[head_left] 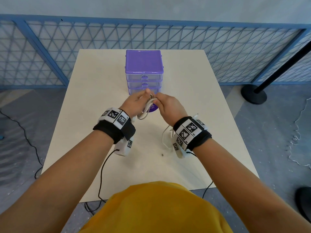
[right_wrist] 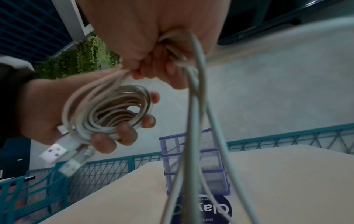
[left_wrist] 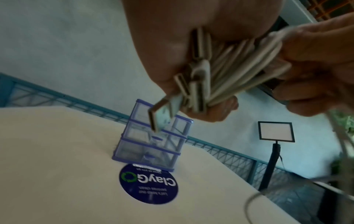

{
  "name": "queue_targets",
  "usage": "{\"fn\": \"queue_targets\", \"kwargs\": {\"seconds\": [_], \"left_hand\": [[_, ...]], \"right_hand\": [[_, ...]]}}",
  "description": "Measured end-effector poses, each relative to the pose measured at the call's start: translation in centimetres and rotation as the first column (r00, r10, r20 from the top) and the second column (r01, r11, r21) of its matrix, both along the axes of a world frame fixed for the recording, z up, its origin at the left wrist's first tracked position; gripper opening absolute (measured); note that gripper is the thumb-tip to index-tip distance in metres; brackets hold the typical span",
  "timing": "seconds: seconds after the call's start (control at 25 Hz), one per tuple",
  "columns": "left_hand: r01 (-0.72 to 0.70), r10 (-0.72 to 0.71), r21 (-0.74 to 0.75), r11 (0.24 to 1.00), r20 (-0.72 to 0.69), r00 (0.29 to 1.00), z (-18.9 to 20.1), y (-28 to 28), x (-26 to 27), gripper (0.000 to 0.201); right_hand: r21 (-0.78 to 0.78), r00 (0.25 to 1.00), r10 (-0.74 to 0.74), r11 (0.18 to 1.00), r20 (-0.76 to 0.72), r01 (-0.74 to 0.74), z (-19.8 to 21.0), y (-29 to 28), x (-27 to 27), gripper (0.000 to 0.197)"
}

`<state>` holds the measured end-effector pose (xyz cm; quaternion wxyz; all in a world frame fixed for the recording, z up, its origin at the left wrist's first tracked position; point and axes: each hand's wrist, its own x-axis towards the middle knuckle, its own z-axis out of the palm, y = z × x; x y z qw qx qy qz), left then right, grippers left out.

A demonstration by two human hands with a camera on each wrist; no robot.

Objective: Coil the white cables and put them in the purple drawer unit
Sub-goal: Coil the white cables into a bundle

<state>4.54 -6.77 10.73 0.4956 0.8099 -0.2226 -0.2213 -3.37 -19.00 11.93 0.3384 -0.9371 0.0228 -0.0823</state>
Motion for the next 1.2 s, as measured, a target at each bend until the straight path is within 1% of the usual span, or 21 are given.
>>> {"fn": "queue_targets", "kwargs": {"seconds": [0.04, 0.08, 0.12, 0.16, 0.2, 0.24, 0.28, 0.36, 0.4, 0.44, 0.56, 0.68, 0.76, 0.84, 0.96, 1.04, 1.2], "left_hand": [[0.032, -0.03, 0.016, 0.999, -0.078, 0.997, 0.1, -0.3, -0.4, 0.048], [0.057, -0.06, -0.023, 0.998, -0.201, 0.978, 0.2, -0.5, -1.0, 0.049], [0.075, -0.099, -0.087, 0.993, -0.309, 0.946, 0.3, -0.7, -1.5, 0.045], [0.103, -0.15, -0.143, 0.984, -0.373, 0.916, 0.1, -0.7, -1.7, 0.038], [0.142, -0.201, -0.173, 0.975, -0.396, 0.896, 0.1, -0.7, -1.8, 0.031], [0.166, -0.23, -0.185, 0.969, -0.414, 0.881, 0.1, -0.7, -1.7, 0.025], [0.17, -0.241, -0.195, 0.966, -0.435, 0.868, 0.2, -0.6, -1.7, 0.023], [0.118, -0.249, -0.268, 0.956, -0.532, 0.809, 0.4, -0.6, -1.9, 0.032], [0.082, -0.263, -0.321, 0.944, -0.575, 0.775, 0.5, -0.7, -2.0, 0.037], [0.041, -0.263, -0.356, 0.933, -0.601, 0.755, 0.4, -0.7, -2.0, 0.041], [-0.067, -0.231, -0.415, 0.907, -0.625, 0.746, 0.4, -0.4, -1.7, 0.049], [-0.186, -0.207, -0.479, 0.858, -0.653, 0.729, 0.7, -0.3, -1.3, 0.051], [-0.222, -0.161, -0.472, 0.853, -0.643, 0.749, 0.7, -0.5, -1.4, 0.048], [-0.258, -0.083, -0.438, 0.861, -0.622, 0.778, 0.7, -0.9, -1.5, 0.043], [-0.27, 0.035, -0.363, 0.892, -0.539, 0.842, 0.5, -1.1, -1.5, 0.033], [-0.291, 0.093, -0.348, 0.891, -0.488, 0.868, 0.3, -1.1, -1.6, 0.028], [-0.339, 0.14, -0.367, 0.866, -0.473, 0.87, 0.2, -1.4, -2.1, 0.03]], "right_hand": [[0.003, 1.0, -0.02, 1.0, 0.006, 0.02, 0.1, 0.2, 0.2, 0.02], [0.011, 0.999, -0.04, 0.999, 0.0, 0.04, 0.3, 0.3, 0.3, 0.017], [0.028, 0.998, -0.059, 0.998, -0.021, 0.059, 0.5, 0.4, 0.4, 0.014], [0.051, 0.996, -0.072, 0.996, -0.046, 0.074, 0.6, 0.4, 0.6, 0.009], [0.068, 0.994, -0.085, 0.994, -0.069, 0.089, 0.7, 0.3, 0.7, 0.007], [0.079, 0.992, -0.098, 0.991, -0.079, 0.104, 0.7, 0.1, 0.8, 0.009], [0.092, 0.991, -0.108, 0.989, -0.078, 0.115, 0.6, -0.1, 1.0, 0.013], [0.146, 0.992, -0.108, 0.983, -0.059, 0.115, 0.3, -0.6, 1.1, 0.017], [0.178, 0.993, -0.108, 0.977, -0.046, 0.114, 0.1, -0.8, 1.1, 0.017], [0.209, 0.994, -0.108, 0.971, -0.033, 0.113, -0.2, -0.9, 1.0, 0.016], [0.256, 0.993, -0.114, 0.96, 0.0, 0.111, -0.6, -1.3, 0.6, 0.018], [0.244, 0.991, -0.133, 0.961, -0.012, 0.132, -1.2, -1.8, 0.1, 0.021], [0.246, 0.987, -0.156, 0.956, -0.05, 0.163, -1.5, -1.7, 0.3, 0.025], [0.262, 0.982, -0.166, 0.947, -0.09, 0.184, -1.5, -1.0, 0.4, 0.034], [0.346, 0.983, -0.137, 0.922, -0.125, 0.173, -1.6, 0.1, 0.4, 0.044], [0.378, 0.985, -0.125, 0.912, -0.122, 0.162, -1.6, 0.5, 0.6, 0.045], [0.315, 0.98, -0.178, 0.928, -0.087, 0.197, -1.4, 0.9, 0.9, 0.038]]}}
